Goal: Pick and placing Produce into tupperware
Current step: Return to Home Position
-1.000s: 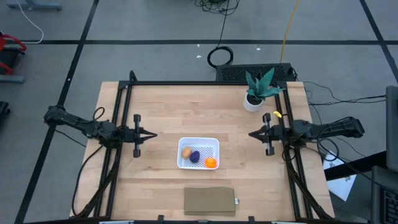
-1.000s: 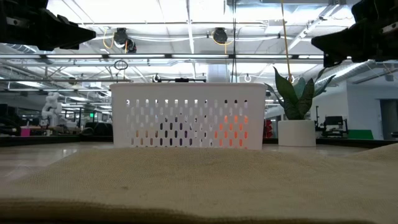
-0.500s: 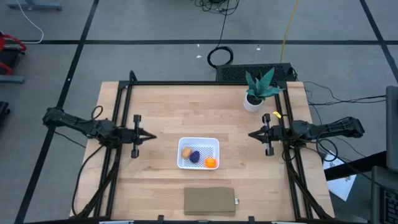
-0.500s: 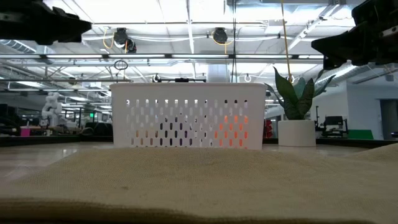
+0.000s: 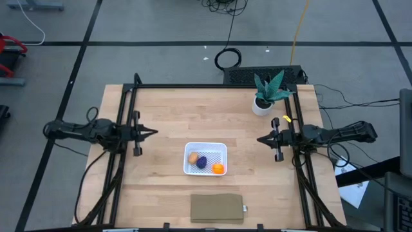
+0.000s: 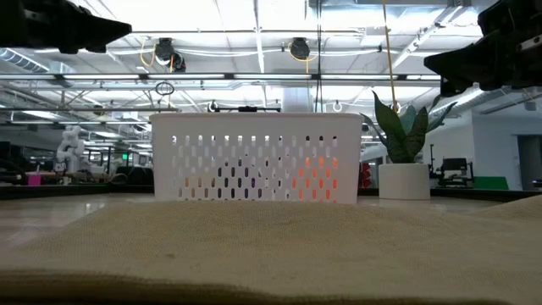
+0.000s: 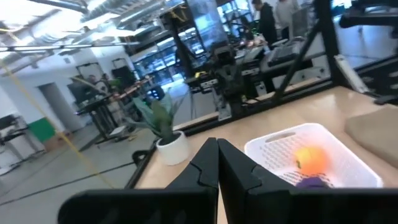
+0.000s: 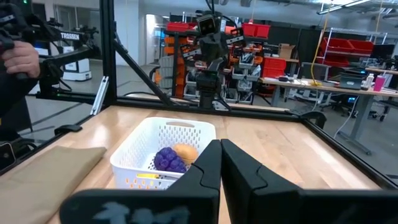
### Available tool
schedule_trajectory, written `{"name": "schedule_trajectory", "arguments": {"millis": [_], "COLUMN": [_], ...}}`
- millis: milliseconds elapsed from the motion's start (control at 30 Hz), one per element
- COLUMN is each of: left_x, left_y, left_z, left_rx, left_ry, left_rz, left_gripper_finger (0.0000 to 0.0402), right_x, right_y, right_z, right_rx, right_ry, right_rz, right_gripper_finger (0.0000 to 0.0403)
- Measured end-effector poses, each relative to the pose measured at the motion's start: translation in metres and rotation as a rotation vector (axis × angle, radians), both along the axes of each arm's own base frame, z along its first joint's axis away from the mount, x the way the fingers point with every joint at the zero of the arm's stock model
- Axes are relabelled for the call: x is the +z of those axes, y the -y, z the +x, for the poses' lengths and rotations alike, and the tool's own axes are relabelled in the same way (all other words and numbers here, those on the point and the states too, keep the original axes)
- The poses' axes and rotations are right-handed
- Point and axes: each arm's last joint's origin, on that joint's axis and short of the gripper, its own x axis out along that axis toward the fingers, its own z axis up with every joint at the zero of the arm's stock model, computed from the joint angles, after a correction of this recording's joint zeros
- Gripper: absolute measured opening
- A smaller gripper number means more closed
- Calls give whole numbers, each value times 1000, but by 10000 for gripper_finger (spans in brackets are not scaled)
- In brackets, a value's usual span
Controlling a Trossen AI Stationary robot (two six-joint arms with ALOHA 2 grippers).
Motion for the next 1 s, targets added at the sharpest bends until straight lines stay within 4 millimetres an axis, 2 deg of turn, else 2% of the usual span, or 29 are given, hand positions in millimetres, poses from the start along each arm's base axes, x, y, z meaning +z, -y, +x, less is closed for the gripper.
{"name": "schedule_trajectory", "arguments": {"millis": [167,400,567,700,1000], "left_x": [-5,0,-4,-12,-13], "left_y": [0,-1,-1,-3,-9], "left_z": [-9,-18,-16,-13,-12], "left_rx": [-65,-77,-53,14,38], "left_ry": [-32,52,20,-6,-20], "left_rz": [-12,-28,-76,-78,-95], "left_gripper_finger": [0,0,0,0,0], "right_x": [0,0,0,1,-1], "right_y": [0,0,2,9,22], "right_z": [0,0,0,0,0], "right_rx": [0,0,-27,-126,-146], "right_ry": [-1,-1,0,9,-4], "right_rz": [6,13,12,13,51], "right_gripper_finger": [0,0,0,0,0]}}
